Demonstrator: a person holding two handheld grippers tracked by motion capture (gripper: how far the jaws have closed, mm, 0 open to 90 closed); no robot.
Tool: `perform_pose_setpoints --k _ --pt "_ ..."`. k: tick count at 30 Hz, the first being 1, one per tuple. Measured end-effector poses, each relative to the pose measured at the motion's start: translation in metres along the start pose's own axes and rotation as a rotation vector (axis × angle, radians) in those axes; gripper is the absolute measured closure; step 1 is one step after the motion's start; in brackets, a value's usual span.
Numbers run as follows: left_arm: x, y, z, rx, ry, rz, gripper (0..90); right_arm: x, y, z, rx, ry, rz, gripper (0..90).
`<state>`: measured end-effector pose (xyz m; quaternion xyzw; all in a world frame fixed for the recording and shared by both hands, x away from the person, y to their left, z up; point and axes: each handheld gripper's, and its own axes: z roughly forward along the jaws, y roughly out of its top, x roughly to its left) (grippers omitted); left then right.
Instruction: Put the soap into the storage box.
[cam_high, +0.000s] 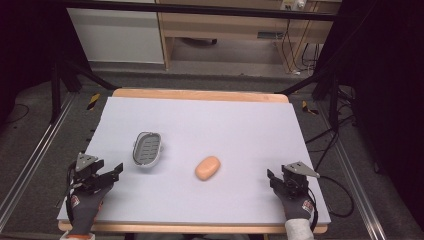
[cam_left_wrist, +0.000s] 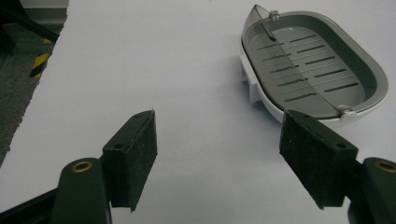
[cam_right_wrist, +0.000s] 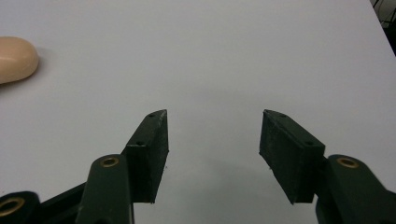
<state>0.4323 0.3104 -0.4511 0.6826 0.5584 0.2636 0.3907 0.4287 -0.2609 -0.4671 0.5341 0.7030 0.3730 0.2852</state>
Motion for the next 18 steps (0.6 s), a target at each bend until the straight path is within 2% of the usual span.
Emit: perform_pose_setpoints --k 10,18 --pt "-0.013 0.006 -0.005 -0.022 -0.034 0.033 25.9 0.001 -0.001 -0.002 0.007 0.037 0.006 42.2" --pt "-0.027 0.010 -0.009 -0.040 -0.066 0.051 24.7 0.002 -0.002 -0.001 0.016 0.025 0.004 41.4"
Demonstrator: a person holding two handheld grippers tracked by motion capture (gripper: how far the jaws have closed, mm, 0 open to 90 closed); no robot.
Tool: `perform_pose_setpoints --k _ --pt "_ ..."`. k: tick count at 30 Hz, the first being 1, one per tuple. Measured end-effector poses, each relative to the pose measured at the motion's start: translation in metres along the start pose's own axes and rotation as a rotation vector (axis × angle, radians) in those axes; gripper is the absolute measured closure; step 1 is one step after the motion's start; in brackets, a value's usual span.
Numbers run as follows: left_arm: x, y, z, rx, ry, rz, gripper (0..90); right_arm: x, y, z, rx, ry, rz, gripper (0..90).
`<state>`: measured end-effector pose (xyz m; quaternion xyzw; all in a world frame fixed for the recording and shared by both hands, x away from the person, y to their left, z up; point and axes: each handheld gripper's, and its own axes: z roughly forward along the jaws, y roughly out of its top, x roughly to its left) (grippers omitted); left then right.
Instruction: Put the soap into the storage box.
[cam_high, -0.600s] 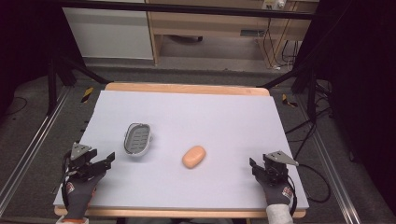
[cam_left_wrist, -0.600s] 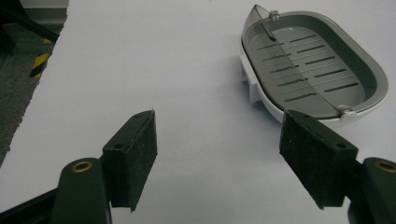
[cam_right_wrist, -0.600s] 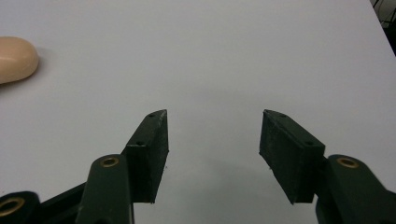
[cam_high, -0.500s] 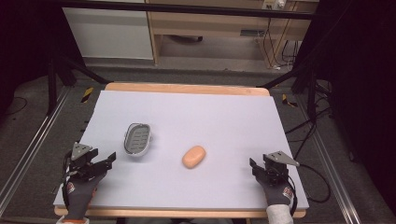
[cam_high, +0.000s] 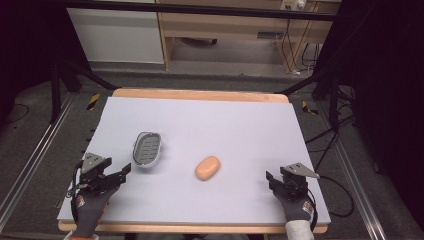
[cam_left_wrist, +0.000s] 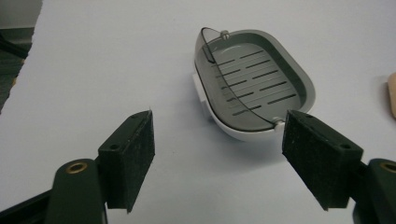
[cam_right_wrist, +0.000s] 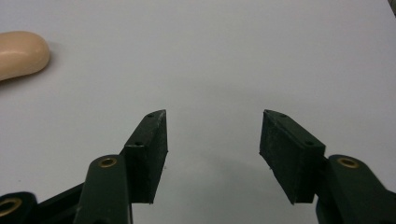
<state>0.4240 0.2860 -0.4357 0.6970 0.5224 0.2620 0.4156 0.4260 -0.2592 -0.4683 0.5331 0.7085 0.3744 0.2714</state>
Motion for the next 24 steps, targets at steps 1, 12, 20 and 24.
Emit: perform_pose_setpoints --k 1,12,20,24 --pt "-0.001 0.001 -0.001 0.000 -0.004 0.004 24.7 0.000 0.000 0.000 0.000 -0.001 -0.001 41.4" --pt "-0.009 0.006 -0.004 -0.004 -0.017 0.037 23.9 0.001 0.001 -0.001 -0.010 -0.015 -0.006 41.1" --pt "-0.017 0.012 -0.008 -0.017 -0.051 0.044 23.6 0.002 0.002 -0.001 -0.011 -0.018 -0.008 40.7" --pt "-0.021 0.014 -0.008 -0.012 -0.064 0.058 23.4 0.003 0.002 -0.001 -0.014 -0.015 -0.006 39.9"
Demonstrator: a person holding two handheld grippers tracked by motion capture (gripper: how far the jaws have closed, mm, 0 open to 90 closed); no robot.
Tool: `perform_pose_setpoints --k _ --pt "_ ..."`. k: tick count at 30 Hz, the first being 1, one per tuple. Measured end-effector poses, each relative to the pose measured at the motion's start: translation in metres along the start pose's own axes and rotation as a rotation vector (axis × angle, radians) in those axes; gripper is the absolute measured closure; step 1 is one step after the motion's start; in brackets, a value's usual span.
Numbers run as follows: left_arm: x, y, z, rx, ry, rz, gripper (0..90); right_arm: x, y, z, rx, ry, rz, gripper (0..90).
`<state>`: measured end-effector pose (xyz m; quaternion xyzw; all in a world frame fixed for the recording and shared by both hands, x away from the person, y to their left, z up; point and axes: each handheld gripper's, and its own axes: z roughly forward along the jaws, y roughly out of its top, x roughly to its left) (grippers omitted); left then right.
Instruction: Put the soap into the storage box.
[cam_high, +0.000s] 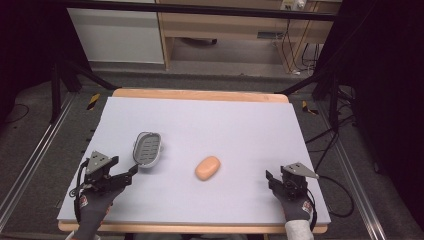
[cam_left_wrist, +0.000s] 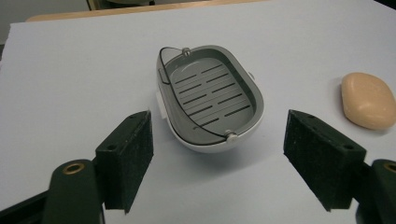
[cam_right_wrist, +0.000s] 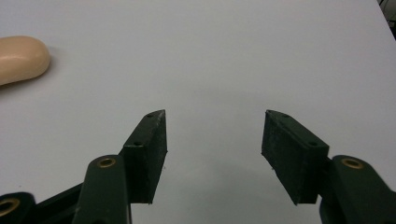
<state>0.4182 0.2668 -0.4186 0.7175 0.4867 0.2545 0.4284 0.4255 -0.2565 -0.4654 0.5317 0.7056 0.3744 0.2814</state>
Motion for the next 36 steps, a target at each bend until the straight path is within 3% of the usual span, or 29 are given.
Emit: perform_pose_setpoints --k 11,36 --pt "-0.010 0.006 0.003 0.005 -0.021 0.026 23.0 0.002 0.002 -0.001 0.005 0.021 -0.002 42.1" --pt "-0.036 0.022 0.014 0.028 -0.086 0.111 22.6 0.003 0.003 -0.001 0.009 0.019 -0.012 46.4"
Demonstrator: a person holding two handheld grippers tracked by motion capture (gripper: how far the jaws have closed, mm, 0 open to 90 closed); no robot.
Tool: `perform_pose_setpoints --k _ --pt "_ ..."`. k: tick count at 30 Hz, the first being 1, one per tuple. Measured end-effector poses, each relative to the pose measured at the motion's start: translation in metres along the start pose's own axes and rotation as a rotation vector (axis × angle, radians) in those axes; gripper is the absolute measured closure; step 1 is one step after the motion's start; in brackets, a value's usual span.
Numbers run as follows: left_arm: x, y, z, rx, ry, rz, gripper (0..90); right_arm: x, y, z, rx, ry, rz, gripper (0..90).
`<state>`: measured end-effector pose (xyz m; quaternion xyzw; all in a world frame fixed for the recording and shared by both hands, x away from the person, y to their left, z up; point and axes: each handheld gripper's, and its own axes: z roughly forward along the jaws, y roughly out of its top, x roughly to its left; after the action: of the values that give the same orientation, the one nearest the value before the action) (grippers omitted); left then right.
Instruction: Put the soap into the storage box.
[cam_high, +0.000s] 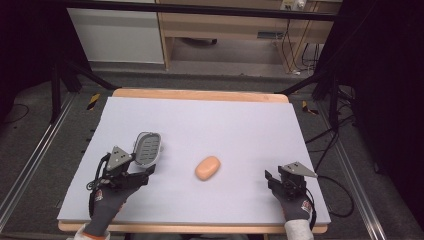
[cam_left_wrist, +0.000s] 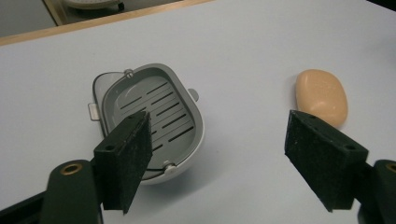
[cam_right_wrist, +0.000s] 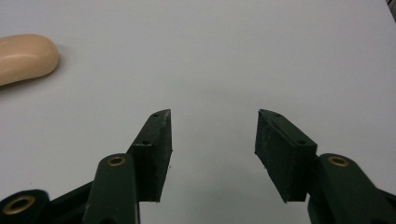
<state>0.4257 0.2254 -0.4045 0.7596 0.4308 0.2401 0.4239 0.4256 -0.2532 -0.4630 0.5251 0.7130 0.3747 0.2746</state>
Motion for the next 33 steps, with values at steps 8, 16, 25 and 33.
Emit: perform_pose_setpoints --k 8,16,25,33 --pt "-0.010 0.012 0.007 0.006 -0.023 0.026 22.7 0.000 0.000 0.000 0.000 0.008 -0.002 49.6" --pt "-0.019 0.019 0.016 0.010 -0.044 0.031 22.7 0.000 0.001 0.000 0.002 0.014 -0.002 50.7" --pt "-0.029 0.021 0.028 0.027 -0.061 0.041 22.6 0.000 0.001 0.000 0.003 0.015 -0.004 51.4" --pt "-0.038 0.026 0.038 0.045 -0.079 0.057 22.5 0.000 0.002 0.000 -0.001 0.011 -0.012 55.4"
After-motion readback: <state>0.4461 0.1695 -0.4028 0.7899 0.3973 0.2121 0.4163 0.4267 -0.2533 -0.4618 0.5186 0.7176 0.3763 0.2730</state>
